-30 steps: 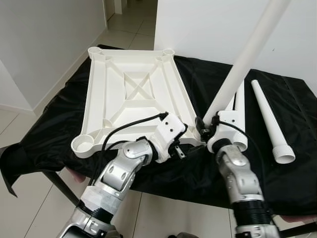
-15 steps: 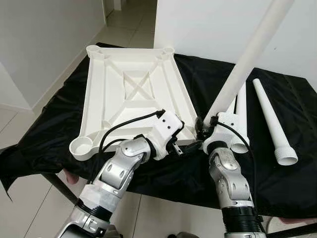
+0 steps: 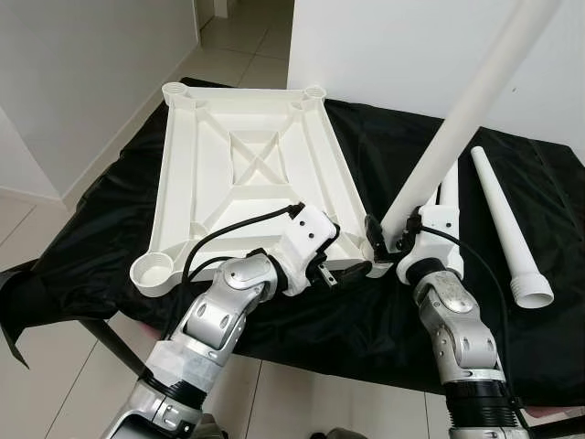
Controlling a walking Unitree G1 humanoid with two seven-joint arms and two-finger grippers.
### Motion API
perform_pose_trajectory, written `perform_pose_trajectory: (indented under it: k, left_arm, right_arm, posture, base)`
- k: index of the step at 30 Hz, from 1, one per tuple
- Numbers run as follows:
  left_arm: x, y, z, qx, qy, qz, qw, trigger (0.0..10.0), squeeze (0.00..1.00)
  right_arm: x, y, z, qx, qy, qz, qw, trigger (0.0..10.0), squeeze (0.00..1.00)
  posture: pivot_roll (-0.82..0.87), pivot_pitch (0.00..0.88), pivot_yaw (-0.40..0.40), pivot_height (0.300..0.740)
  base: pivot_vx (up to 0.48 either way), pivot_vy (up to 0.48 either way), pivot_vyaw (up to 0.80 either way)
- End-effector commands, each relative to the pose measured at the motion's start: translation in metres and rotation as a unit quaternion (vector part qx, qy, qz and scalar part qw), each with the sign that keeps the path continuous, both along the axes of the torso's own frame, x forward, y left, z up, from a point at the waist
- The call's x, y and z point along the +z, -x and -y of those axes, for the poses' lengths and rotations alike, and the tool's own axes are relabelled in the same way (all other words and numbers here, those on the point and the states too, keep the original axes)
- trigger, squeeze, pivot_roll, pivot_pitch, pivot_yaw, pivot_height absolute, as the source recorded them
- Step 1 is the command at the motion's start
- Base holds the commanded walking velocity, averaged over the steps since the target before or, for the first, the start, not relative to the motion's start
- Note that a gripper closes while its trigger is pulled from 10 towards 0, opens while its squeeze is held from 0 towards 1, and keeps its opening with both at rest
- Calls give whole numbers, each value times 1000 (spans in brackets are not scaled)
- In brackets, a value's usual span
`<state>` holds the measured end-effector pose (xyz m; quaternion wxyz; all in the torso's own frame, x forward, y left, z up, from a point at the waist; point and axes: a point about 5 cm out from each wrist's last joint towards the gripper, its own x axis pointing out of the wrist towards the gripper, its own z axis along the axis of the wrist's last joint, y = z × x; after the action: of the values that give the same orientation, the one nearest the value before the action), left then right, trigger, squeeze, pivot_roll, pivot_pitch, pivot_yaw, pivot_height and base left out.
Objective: Building children table
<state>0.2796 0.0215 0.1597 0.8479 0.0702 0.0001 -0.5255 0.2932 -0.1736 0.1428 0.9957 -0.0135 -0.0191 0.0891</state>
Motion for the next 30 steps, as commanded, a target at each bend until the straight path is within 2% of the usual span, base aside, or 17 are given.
perform_pose_trajectory:
  k: [1, 2, 3, 4, 5, 7, 8, 12, 13, 26, 27, 30]
  left_arm:
    - [-1, 2, 2, -2, -2, -2, 1000, 10000, 0]
    - [-1, 2, 2, -2, -2, -2, 1000, 10000, 0]
    - [-1, 5, 3, -14, -1, -1, 1000, 10000, 0]
    - [-1, 5, 3, -14, -1, -1, 1000, 10000, 0]
    - [0, 6, 4, -19, 0, 0, 1000, 10000, 0]
    - [0, 6, 4, -19, 0, 0, 1000, 10000, 0]
    - [1, 6, 5, -22, 2, 1, 1000, 10000, 0]
    - [1, 6, 5, -21, 3, 1, 1000, 10000, 0]
    - [2, 5, 6, -18, 5, 2, 1000, 10000, 0]
    - [3, 5, 5, -12, 6, 3, 1000, 10000, 0]
    - [3, 4, 5, -13, 5, 3, 1000, 10000, 0]
    - [3, 4, 5, -13, 5, 3, 1000, 10000, 0]
  right_arm:
    - [-2, 1, 1, 25, 9, 2, 1000, 10000, 0]
    - [-2, 1, 1, 25, 9, 2, 1000, 10000, 0]
    - [-2, -1, 0, 63, 25, 10, 998, 10000, 0]
    - [-2, -1, 0, 63, 25, 10, 998, 10000, 0]
    - [-3, -4, -2, 100, 35, 11, 994, 10000, 0]
    - [-3, -4, -2, 100, 35, 11, 994, 10000, 0]
    - [-4, -7, -2, 125, 40, 10, 991, 10000, 0]
    - [-6, -10, -4, 146, 44, 6, 988, 10000, 0]
    - [-8, -12, -4, 161, 46, -1, 986, 0, 0]
    - [-16, -11, -4, 171, 36, -20, 984, 0, 0]
    - [-19, -9, -3, 149, 24, -22, 988, 10000, 0]
    - [-19, -9, -3, 149, 24, -22, 988, 10000, 0]
  posture:
    - [58, 0, -60, 740]
    - [58, 0, -60, 740]
    - [59, 0, -59, 740]
    - [59, 0, -59, 740]
    - [65, 0, -62, 740]
    - [65, 0, -62, 740]
    - [70, 0, -67, 740]
    - [72, 0, -68, 740]
    - [78, 0, -74, 740]
    - [75, 0, -69, 740]
    - [74, 0, -71, 740]
    - [74, 0, -71, 740]
  base:
    - [0, 0, 0]
    - [0, 0, 0]
    - [0, 0, 0]
    - [0, 0, 0]
    - [0, 0, 0]
    - [0, 0, 0]
    - [0, 0, 0]
    - [0, 0, 0]
    - [0, 0, 0]
    - [0, 0, 0]
    - [0, 0, 0]
    - [0, 0, 0]
